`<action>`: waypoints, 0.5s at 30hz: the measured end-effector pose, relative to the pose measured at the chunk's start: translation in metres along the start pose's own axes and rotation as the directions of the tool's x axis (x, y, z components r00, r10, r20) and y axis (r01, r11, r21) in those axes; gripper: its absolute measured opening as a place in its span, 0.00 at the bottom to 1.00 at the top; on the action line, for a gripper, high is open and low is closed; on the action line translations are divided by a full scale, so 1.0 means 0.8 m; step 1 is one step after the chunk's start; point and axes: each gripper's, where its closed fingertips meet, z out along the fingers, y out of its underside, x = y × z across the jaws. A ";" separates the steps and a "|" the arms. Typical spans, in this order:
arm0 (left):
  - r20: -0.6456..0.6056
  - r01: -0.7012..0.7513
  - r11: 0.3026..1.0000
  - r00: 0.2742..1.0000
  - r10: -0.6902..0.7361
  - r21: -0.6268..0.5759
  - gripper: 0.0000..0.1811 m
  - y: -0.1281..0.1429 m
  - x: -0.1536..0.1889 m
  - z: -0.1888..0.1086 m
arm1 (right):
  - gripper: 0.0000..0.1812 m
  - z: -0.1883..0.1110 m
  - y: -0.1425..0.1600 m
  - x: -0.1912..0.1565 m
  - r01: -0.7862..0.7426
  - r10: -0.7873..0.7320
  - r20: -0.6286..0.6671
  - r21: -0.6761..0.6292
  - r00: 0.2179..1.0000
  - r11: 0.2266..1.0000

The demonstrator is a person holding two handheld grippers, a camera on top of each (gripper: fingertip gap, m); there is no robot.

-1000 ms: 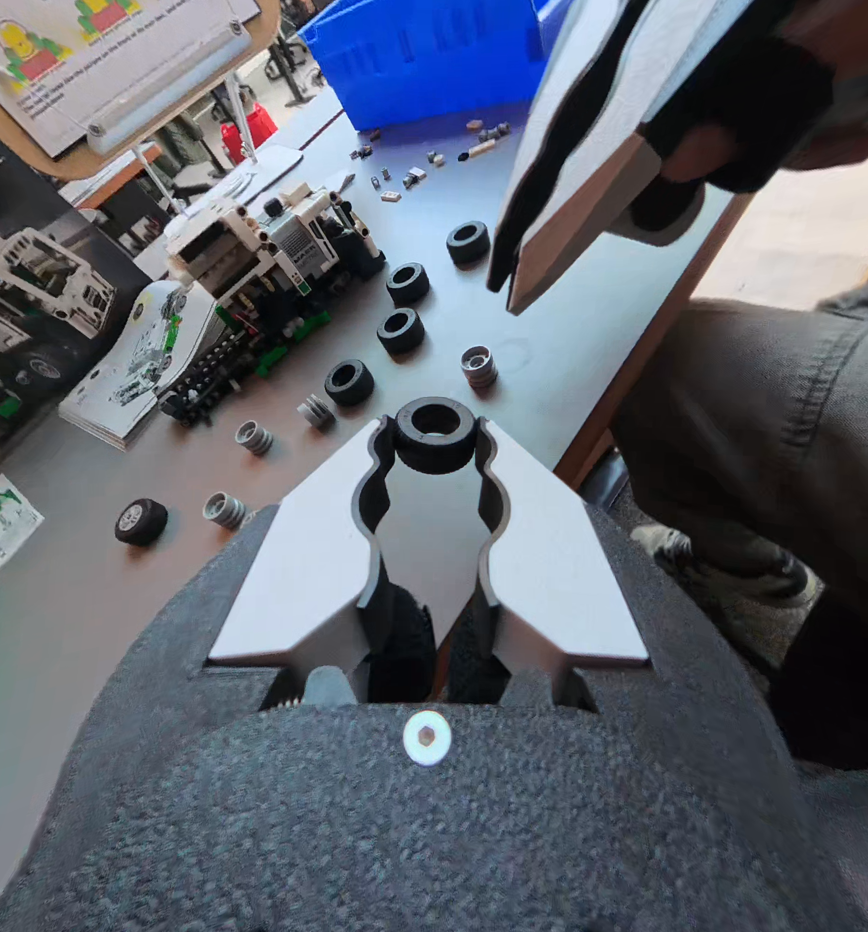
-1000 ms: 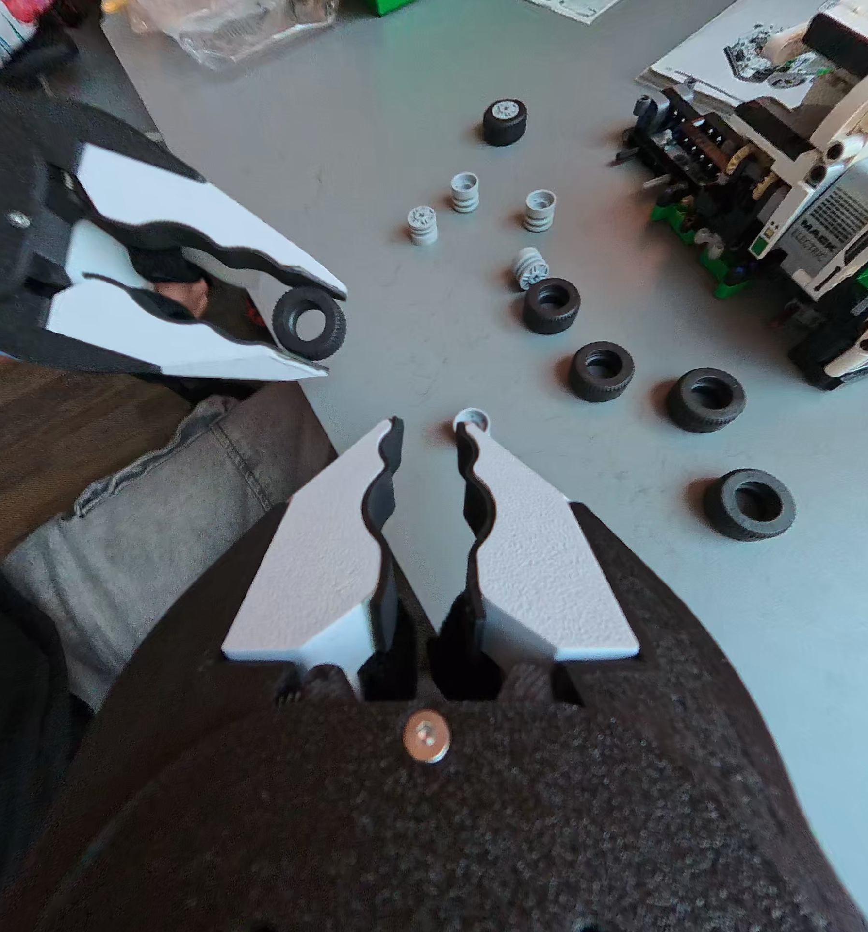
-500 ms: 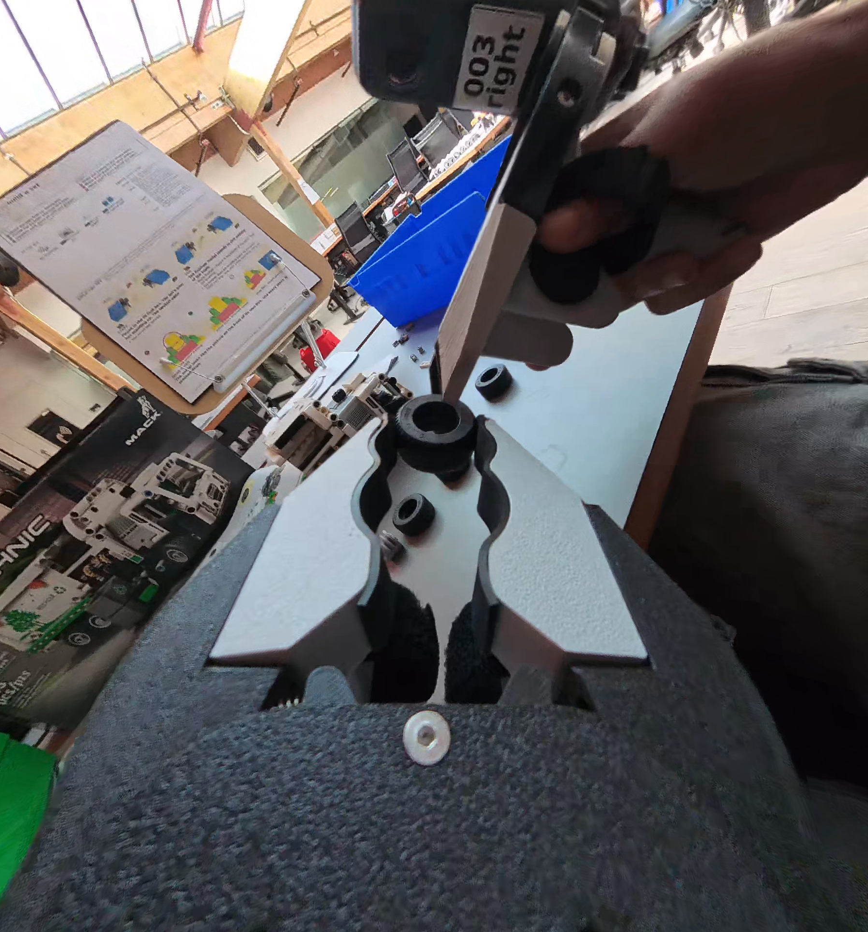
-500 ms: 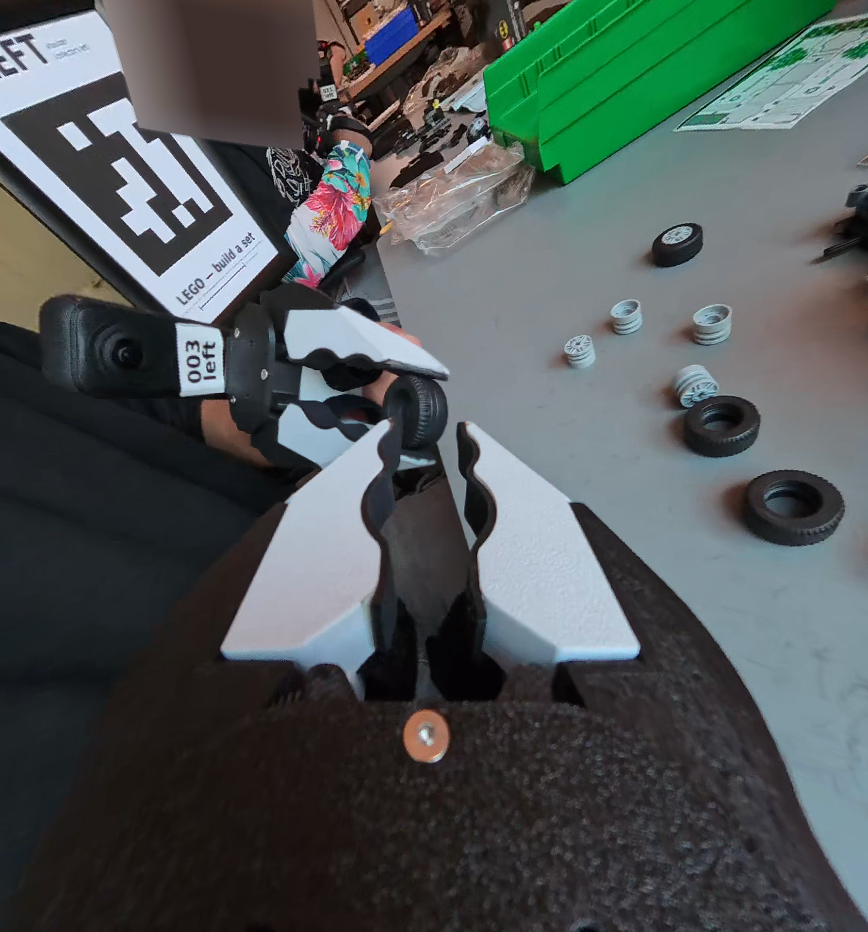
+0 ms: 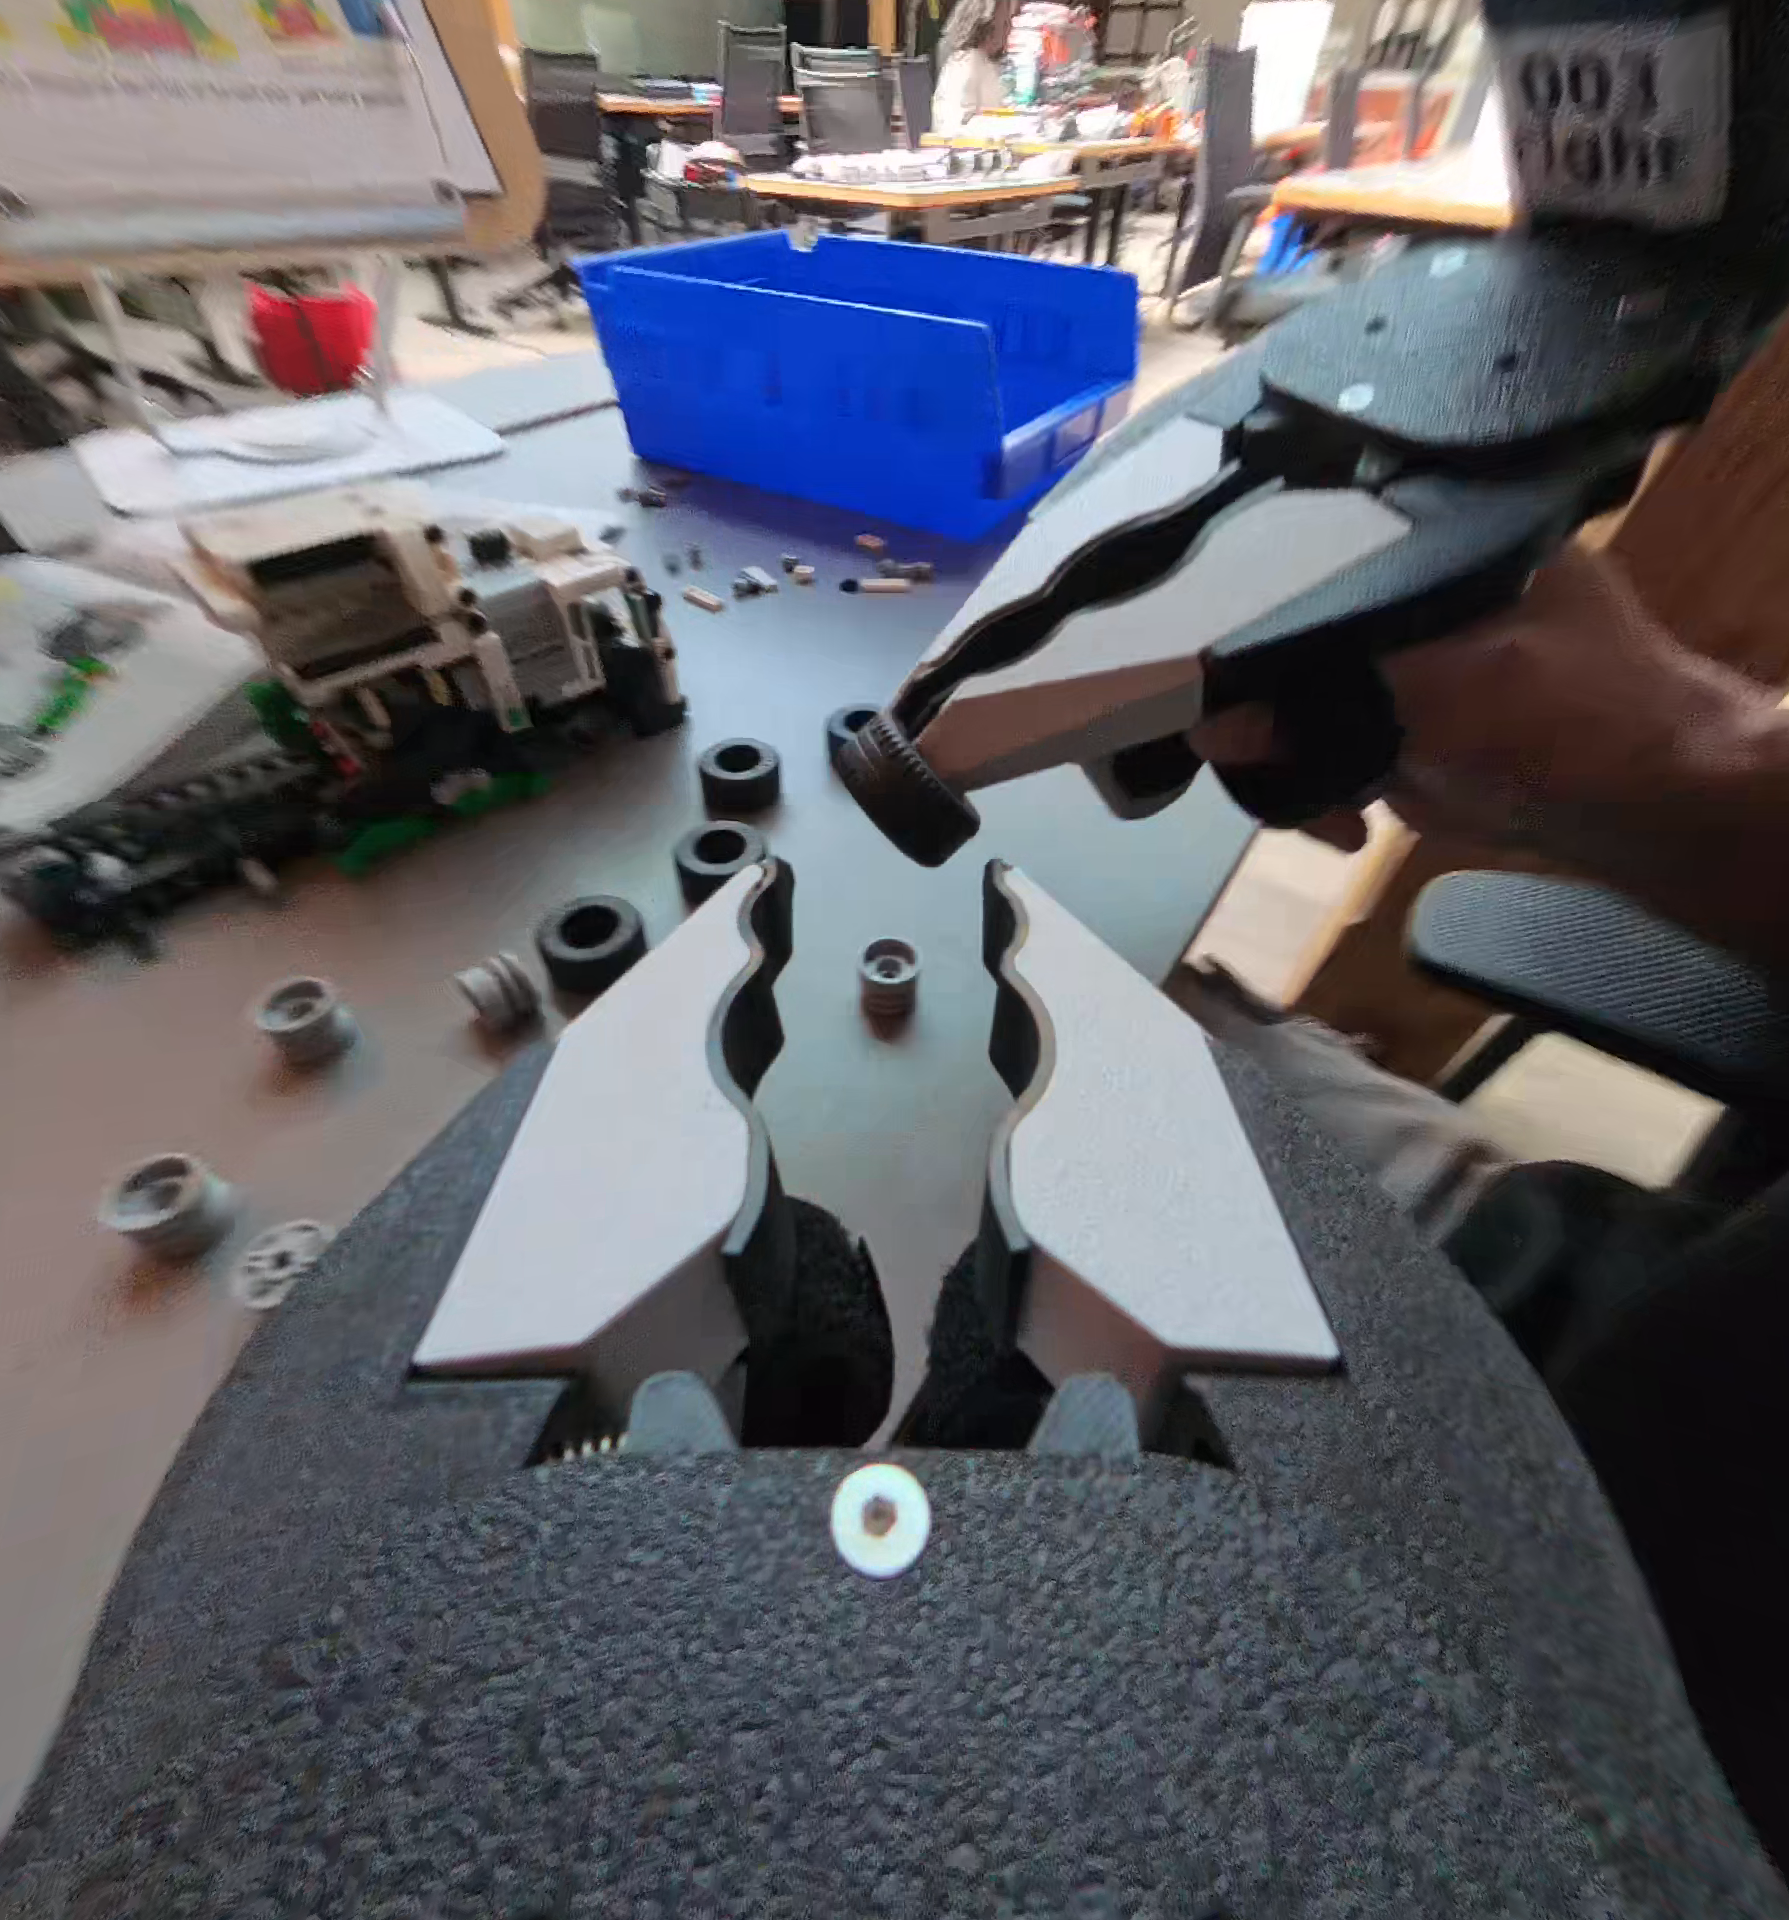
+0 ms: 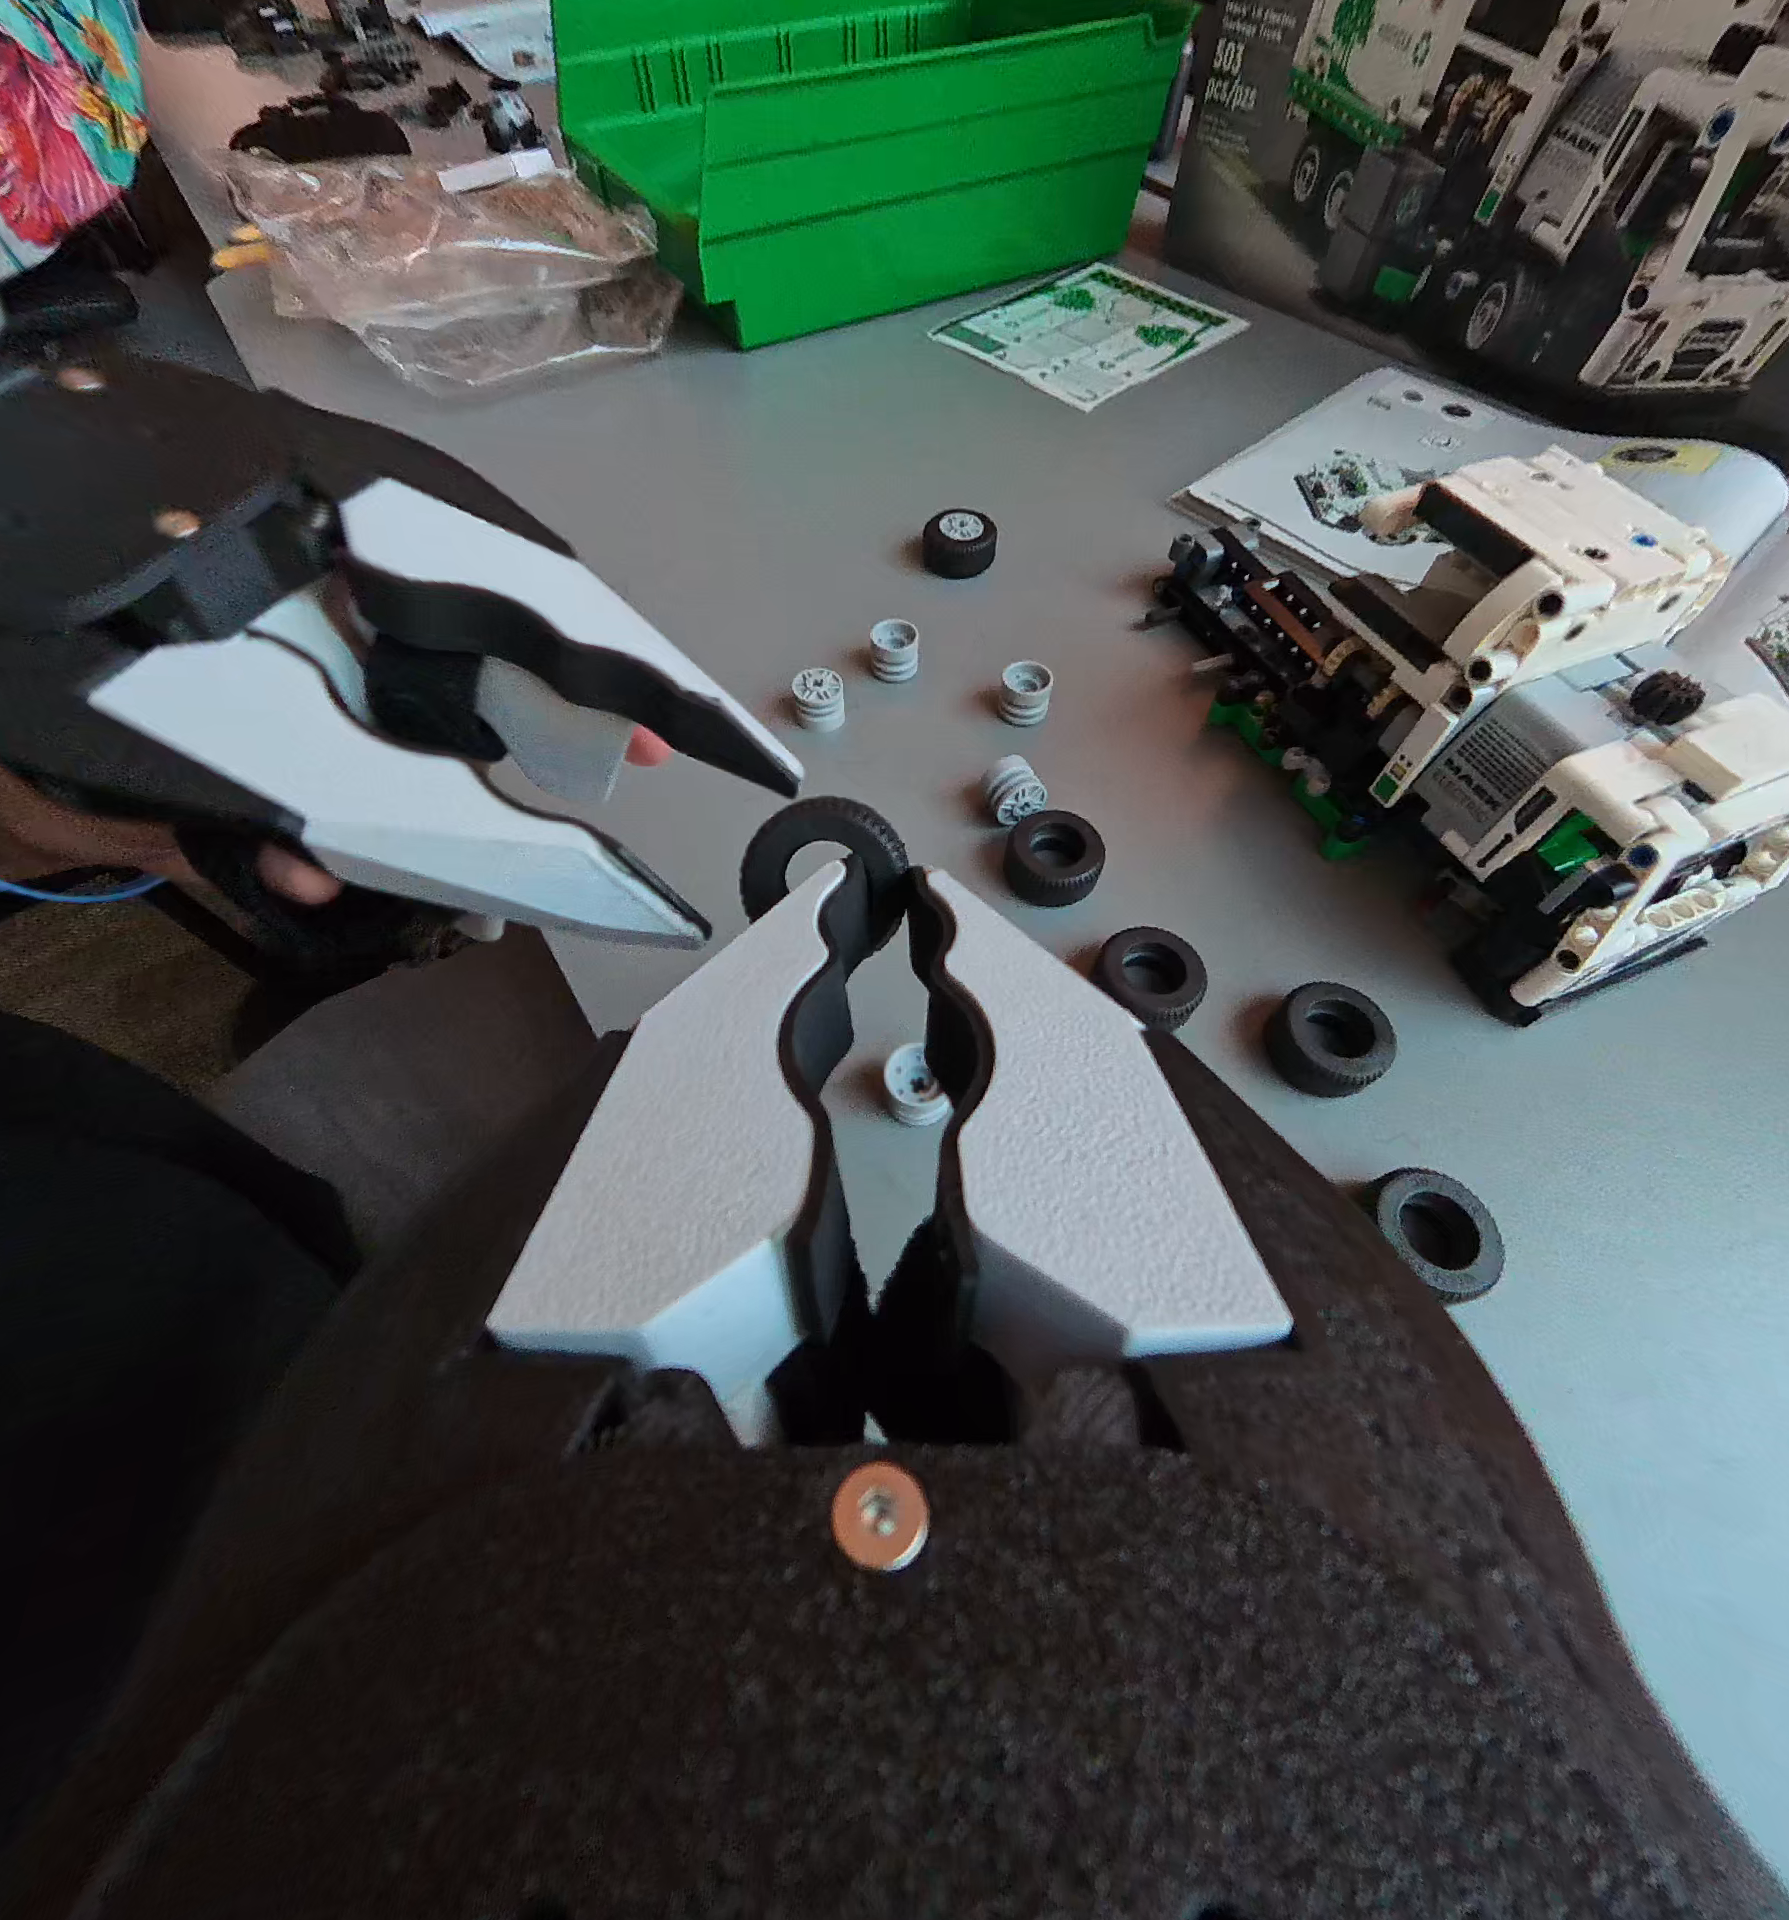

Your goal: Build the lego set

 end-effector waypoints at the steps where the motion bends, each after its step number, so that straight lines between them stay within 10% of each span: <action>1: -0.076 0.113 0.994 0.991 -0.113 -0.004 0.20 -0.003 0.004 0.000 | 0.04 -0.001 -0.002 -0.002 0.027 -0.027 -0.017 0.015 0.999 1.000; 5: -0.236 0.331 0.944 0.917 -0.321 0.001 0.12 -0.016 0.013 0.000 | 0.04 -0.003 -0.005 -0.013 0.120 -0.116 -0.080 0.041 0.990 0.992; 15: -0.213 0.313 0.944 0.920 -0.329 -0.102 0.07 0.012 0.008 0.012 | 0.05 -0.007 0.020 -0.008 0.028 -0.027 -0.053 0.028 0.998 0.999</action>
